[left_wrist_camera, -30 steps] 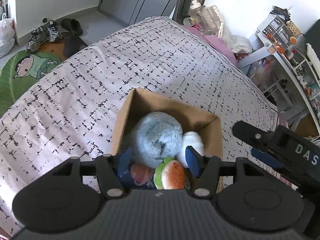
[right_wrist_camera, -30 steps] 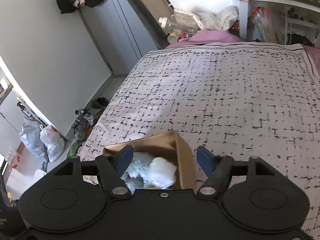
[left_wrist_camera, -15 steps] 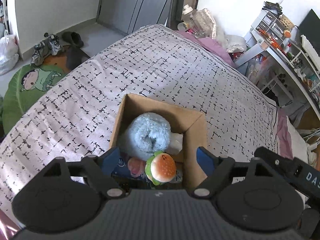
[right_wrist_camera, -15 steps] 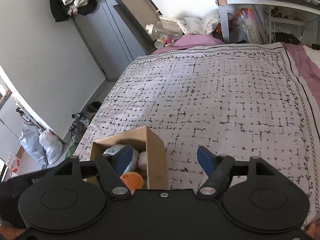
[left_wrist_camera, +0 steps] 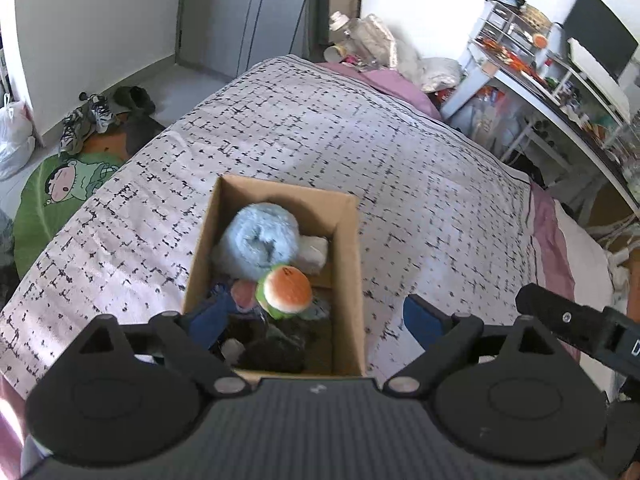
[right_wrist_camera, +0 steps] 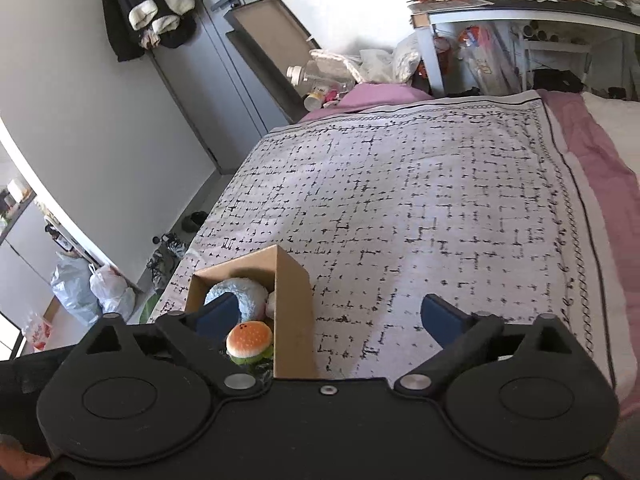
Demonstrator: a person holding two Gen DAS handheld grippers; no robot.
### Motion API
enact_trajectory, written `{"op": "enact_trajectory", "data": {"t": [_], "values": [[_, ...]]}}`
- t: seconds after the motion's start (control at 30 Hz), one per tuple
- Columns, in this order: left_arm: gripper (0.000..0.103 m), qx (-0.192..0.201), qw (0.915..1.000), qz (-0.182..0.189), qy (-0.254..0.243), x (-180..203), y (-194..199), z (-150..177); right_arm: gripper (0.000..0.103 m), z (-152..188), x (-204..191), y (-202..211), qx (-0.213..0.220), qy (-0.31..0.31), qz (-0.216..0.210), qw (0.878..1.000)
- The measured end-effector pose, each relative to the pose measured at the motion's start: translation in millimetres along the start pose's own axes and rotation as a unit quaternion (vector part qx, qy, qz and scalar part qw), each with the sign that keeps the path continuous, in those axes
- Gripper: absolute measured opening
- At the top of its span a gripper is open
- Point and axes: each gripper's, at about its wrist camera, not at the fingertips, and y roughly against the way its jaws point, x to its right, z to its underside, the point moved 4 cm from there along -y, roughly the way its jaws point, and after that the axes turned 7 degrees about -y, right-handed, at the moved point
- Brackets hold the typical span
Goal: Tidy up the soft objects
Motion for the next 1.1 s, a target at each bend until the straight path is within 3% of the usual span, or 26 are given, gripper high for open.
{"op": "enact_trajectory", "data": {"t": [0.27, 1.1], "values": [[0.102, 0.01, 0.9998, -0.006, -0.018, 20, 32, 15, 0.103, 4, 14, 29, -0.004, 0.004, 0.003, 1.0], [0.102, 0.049, 0.9964, -0.035, -0.059, 47, 105, 45, 0.103, 21, 26, 94, 0.004, 0.055, 0.004, 0.998]]}}
